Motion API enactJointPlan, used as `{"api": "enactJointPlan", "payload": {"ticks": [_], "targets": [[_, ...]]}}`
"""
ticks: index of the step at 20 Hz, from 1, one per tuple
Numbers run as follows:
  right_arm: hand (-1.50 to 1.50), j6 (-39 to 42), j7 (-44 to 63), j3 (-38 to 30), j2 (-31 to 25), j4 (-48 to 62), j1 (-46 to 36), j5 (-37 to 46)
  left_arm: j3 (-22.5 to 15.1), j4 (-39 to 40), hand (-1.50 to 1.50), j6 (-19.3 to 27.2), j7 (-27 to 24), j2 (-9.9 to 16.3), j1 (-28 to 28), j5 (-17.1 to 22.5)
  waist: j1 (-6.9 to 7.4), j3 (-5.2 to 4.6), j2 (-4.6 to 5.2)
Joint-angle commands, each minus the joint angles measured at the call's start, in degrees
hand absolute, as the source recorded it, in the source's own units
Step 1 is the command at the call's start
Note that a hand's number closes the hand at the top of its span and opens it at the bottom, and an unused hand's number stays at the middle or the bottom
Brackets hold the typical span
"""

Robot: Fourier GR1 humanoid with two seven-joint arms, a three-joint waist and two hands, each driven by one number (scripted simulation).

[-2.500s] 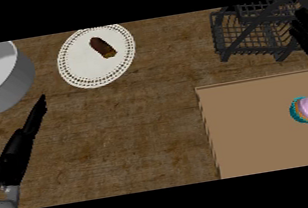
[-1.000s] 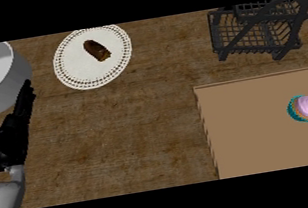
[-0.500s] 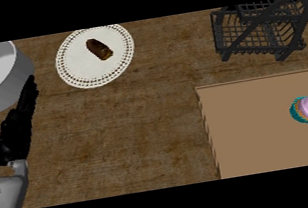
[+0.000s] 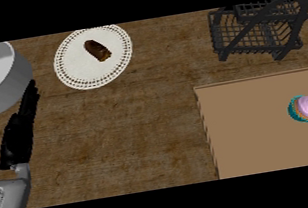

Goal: Pick the cupcake from the tray and place it in the tiered basket

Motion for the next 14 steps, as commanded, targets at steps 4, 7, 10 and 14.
{"api": "enactJointPlan", "payload": {"ticks": [4,7,10,14], "targets": [[-1.50,2.5,-0.1,0.0,3.7,-0.6,3.4,4.6,2.0,-3.9,0.00,-2.2,5.1,0.1,-1.3,-0.8,-0.32,0.03,-0.10],[-1.50,3.0,4.8,3.0,3.1,-2.0,-1.5,6.7,3.9,5.2,0.00,-2.9,-3.3,-0.9,-2.6,-0.9,-0.24,-0.02,0.09],[-1.50,2.2,5.2,3.3,2.3,-6.3,3.1,9.1,0.6,0.0,0.00,1.2,0.8,-4.2,-0.8,-4.6,-0.54,0.00,-0.08],[-1.50,2.0,7.4,3.6,4.9,-9.1,2.0,12.4,4.2,-1.6,0.00,-2.5,-0.3,-1.9,0.8,-2.8,-0.27,0.00,-0.10]]}}
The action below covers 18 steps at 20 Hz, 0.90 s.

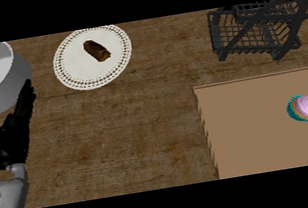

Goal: Pick the cupcake from the tray and place it in the tiered basket

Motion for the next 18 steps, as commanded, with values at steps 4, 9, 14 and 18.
{"api": "enactJointPlan", "payload": {"ticks": [4,9,14,18], "targets": [[-1.50,1.3,3.5,2.0,4.2,1.8,-2.0,7.1,0.3,-2.4,0.00,-0.8,2.3,-2.1,0.7,-1.3,0.26,0.01,0.05],[-1.50,3.4,3.9,0.4,5.4,0.8,0.3,5.9,1.1,-5.0,0.00,-1.3,5.2,-1.7,0.1,-2.8,0.08,0.02,-0.02],[-1.50,3.4,6.5,1.6,8.3,2.0,-1.9,8.2,2.4,0.9,0.00,-2.9,0.5,-2.2,-0.9,-3.3,-0.08,-0.01,0.05],[-1.50,4.9,4.5,-0.4,8.7,4.3,-2.0,9.3,1.4,-3.7,0.00,-1.8,3.5,-4.4,0.7,-4.6,0.04,0.01,-0.01]]}}
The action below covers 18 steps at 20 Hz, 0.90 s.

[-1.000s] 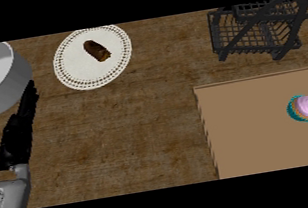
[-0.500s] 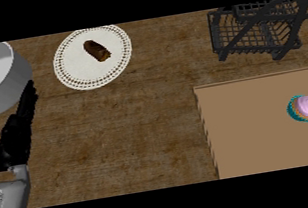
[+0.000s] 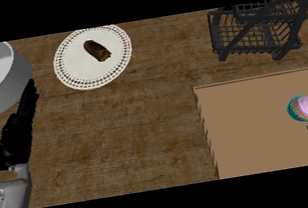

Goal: Pick the cupcake from the tray and place it in the tiered basket

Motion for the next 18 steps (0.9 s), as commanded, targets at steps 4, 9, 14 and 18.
{"api": "enactJointPlan", "payload": {"ticks": [4,9,14,18], "targets": [[-1.50,1.7,2.4,0.5,4.8,1.0,1.4,4.3,0.1,1.0,0.00,0.1,-3.7,-2.4,2.3,-2.1,-0.10,-0.01,-0.02],[-1.50,4.2,-1.6,-0.5,6.6,9.4,-4.0,5.5,2.2,-1.2,0.00,-1.9,0.6,-1.1,-0.3,-1.7,0.20,0.01,0.02],[-1.50,5.7,-1.3,-1.4,8.8,10.5,-4.2,6.3,2.8,1.7,0.00,-1.7,-2.3,-2.4,-0.2,-3.3,0.02,0.00,0.04],[1.50,4.6,-5.9,-0.2,12.4,13.8,-1.4,7.6,2.4,-3.4,0.00,-2.2,2.6,-2.3,-0.2,-3.6,0.07,0.02,-0.02]]}}
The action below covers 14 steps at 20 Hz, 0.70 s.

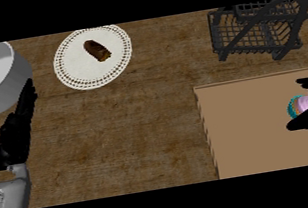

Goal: Pick the cupcake from the tray and place it in the tiered basket

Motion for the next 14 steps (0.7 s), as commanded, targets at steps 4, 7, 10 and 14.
{"api": "enactJointPlan", "payload": {"ticks": [4,7,10,14], "targets": [[1.50,9.9,-4.8,4.7,-3.0,1.3,-1.8,1.4,0.7,-0.3,0.00,-0.6,1.6,0.1,-0.7,0.0,0.19,0.02,0.04],[1.50,7.2,-7.9,4.0,-1.3,1.7,-0.5,6.2,0.3,-4.7,0.00,-1.4,2.5,-0.3,1.3,-0.6,0.04,0.03,-0.05],[1.50,6.4,-2.9,0.0,2.2,0.2,-3.2,2.5,0.3,1.7,0.00,-0.1,-0.1,-1.7,-1.2,-2.2,-0.20,0.01,-0.01],[1.50,1.2,-0.5,4.3,8.2,-1.9,-7.5,6.3,1.7,-1.9,0.00,-2.6,1.8,0.0,-1.1,0.2,0.52,0.02,-0.05]]}}
